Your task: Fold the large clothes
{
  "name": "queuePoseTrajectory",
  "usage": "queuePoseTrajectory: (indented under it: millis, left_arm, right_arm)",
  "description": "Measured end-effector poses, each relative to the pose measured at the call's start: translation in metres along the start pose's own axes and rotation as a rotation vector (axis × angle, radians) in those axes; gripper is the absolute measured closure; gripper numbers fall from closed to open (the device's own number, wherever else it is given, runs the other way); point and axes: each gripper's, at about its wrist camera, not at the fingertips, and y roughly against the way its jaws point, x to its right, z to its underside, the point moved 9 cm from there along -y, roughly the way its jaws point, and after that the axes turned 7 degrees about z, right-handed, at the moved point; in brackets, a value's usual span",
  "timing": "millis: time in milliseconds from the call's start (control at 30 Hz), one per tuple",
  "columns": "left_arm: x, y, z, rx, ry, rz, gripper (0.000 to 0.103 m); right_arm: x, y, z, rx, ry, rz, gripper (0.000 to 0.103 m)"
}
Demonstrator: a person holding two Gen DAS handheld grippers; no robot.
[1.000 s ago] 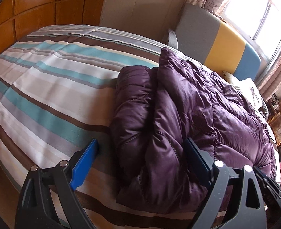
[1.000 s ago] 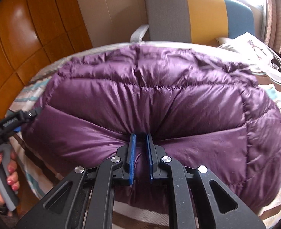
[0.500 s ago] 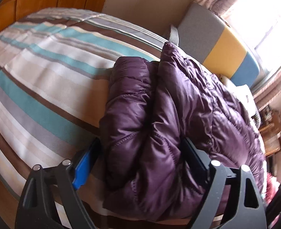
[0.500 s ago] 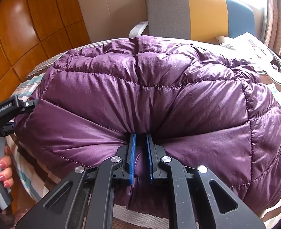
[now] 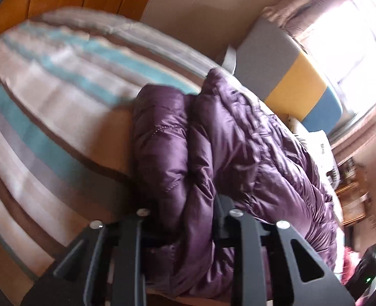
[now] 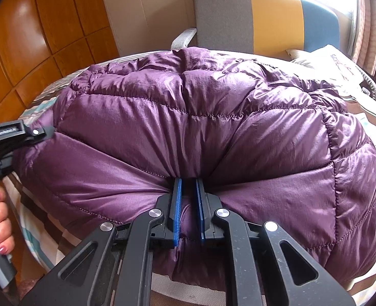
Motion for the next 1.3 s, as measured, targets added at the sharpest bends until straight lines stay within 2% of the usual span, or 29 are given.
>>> queuePoseTrajectory:
  millis: [233, 467, 633, 767, 900, 1067, 1300]
  left_arm:
    - [0.056, 0.04, -0.011, 0.123, -0.17, 0.041, 0.087]
    - [0.097, 0.066, -0.014, 0.168, -0.261, 0.108, 0.087]
    - [0.124, 0.076, -0.011, 0.203, -0.355, 0.101, 0.087]
    - [0.142, 0.081, -0.007, 0.223, -0.411, 0.102, 0.087]
    - [0.162, 0.087, -0.003, 0.247, -0.465, 0.11, 0.087]
    - [0.2, 0.091, 0.007, 0.257, -0.52, 0.166, 0.087]
    - [0.251, 0.087, 0.034, 0.235, -0.578, 0.252, 0.086]
  right_arm:
    - [-0.003, -0.001, 0.002, -0.002, -0.012, 0.0, 0.092]
    - [-0.001, -0.001, 0.002, -0.013, -0.026, -0.015, 0.092]
    - [0.019, 0.018, -0.006, 0.008, -0.118, -0.069, 0.092]
    - [0.051, 0.042, -0.012, 0.064, -0.101, 0.017, 0.092]
    - [0.097, 0.054, -0.01, 0.064, -0.161, 0.08, 0.092]
    - [0.148, 0.059, 0.001, 0.057, -0.232, 0.169, 0.092]
    - [0.177, 0.06, 0.013, 0.054, -0.309, 0.186, 0.092]
